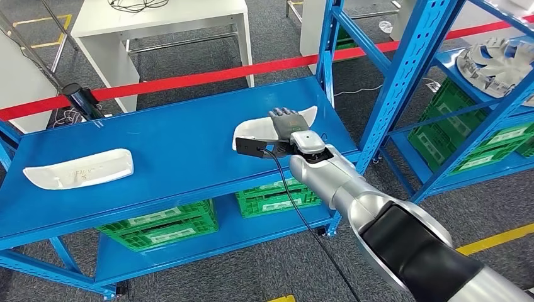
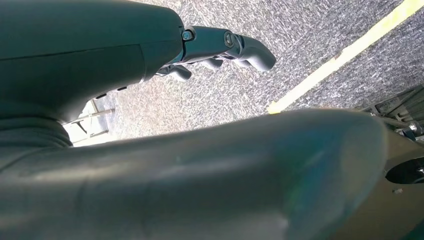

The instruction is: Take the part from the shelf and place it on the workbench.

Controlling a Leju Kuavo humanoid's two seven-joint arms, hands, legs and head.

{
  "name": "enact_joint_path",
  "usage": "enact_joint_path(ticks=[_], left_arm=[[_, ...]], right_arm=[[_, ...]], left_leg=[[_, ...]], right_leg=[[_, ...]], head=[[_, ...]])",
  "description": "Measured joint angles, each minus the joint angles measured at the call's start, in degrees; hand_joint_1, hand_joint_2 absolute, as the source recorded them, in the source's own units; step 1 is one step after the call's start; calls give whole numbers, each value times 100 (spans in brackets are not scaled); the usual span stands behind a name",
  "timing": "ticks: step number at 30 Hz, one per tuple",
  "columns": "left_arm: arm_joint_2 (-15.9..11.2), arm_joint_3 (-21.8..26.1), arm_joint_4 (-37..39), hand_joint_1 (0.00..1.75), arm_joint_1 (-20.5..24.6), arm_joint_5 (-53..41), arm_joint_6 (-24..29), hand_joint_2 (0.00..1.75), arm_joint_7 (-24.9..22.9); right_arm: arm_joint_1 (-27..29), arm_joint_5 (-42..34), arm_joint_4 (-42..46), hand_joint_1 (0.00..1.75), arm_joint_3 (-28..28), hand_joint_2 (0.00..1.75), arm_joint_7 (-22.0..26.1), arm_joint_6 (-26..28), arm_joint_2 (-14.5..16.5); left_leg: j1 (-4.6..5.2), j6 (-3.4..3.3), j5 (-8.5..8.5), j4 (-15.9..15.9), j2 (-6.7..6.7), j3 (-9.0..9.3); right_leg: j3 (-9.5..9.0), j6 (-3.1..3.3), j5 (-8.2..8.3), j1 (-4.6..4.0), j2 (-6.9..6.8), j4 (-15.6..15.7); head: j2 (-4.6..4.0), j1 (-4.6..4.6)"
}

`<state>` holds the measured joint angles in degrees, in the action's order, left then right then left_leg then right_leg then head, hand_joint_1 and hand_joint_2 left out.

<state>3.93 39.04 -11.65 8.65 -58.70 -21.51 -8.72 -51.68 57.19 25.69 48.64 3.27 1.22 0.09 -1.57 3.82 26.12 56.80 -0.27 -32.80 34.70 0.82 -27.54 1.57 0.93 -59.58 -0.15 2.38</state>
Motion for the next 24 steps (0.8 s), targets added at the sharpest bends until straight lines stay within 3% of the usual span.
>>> enact_joint_path(ticks=[18,19,22,23,24], left_arm=[[0,47,0,0,-3,-11,0,0,14],[0,50,0,0,-4,-12,0,0,15],[-1,65,0,0,-5,-14,0,0,16],[-1,71,0,0,-5,-15,0,0,20],[0,77,0,0,-5,-16,0,0,24]], right_arm=[[156,-63,-252,1,138,175,-106,-218,132],[163,-62,-274,26,149,175,-122,-228,134],[176,-62,-320,155,164,175,-134,-242,139],[177,-62,-336,173,166,175,-148,-248,140],[177,-62,-355,175,167,175,-172,-257,142]], left_leg=[[10,-30,20,33,-3,-4],[10,-31,20,34,-4,-5],[10,-35,23,35,-2,-4],[10,-35,23,36,-2,-4],[10,-35,23,37,-3,-4]], right_leg=[[-43,-38,18,1,-5,52],[-44,-38,18,1,-6,52],[-44,-38,18,1,-8,53],[-44,-38,18,1,-8,53],[-44,-38,18,1,-8,53]], head=[[0,2],[0,2],[0,2],[0,2],[0,2]])
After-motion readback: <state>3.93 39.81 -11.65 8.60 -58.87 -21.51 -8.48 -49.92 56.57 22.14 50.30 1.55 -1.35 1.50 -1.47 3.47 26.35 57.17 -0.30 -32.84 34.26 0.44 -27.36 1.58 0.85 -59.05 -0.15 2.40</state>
